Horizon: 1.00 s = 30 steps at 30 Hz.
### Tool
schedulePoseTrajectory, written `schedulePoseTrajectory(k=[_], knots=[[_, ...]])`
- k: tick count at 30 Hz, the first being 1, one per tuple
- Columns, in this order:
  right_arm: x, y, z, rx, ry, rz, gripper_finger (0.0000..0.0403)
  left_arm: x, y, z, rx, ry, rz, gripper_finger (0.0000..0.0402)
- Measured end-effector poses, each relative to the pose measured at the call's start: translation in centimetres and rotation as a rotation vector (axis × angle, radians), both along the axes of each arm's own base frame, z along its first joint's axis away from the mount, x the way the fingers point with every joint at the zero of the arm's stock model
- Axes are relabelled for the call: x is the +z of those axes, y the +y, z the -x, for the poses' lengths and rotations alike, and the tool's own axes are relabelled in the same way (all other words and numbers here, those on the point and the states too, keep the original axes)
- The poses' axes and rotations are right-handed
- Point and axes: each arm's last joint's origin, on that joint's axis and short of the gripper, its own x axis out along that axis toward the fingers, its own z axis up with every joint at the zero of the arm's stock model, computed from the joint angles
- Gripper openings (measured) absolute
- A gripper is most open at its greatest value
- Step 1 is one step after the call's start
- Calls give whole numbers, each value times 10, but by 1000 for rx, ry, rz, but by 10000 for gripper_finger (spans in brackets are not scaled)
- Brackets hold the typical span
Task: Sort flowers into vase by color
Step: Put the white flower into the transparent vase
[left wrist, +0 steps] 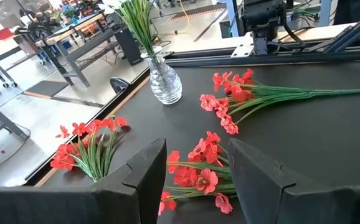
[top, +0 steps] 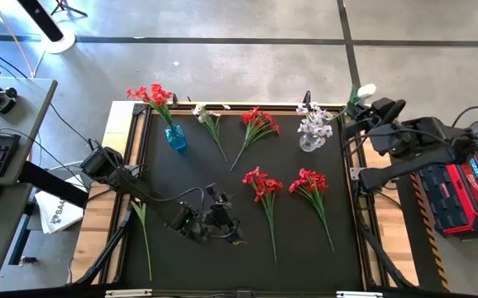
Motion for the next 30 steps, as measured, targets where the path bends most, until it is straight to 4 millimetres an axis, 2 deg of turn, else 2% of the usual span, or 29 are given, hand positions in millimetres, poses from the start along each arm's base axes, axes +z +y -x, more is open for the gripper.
schedulePoseTrajectory(k=[6,20,23,30], knots=[[-20,1,-12,-11,4,-14,0,0,0,0,0,0,0,158],[-49,-16,-20,-129,75,-89,7,0,0,0,4,-10,13,158],[-53,-19,-22,-123,89,-101,39,0,0,0,4,-10,13,158],[-45,-21,-30,-13,108,-83,161,0,0,0,4,-10,13,158]])
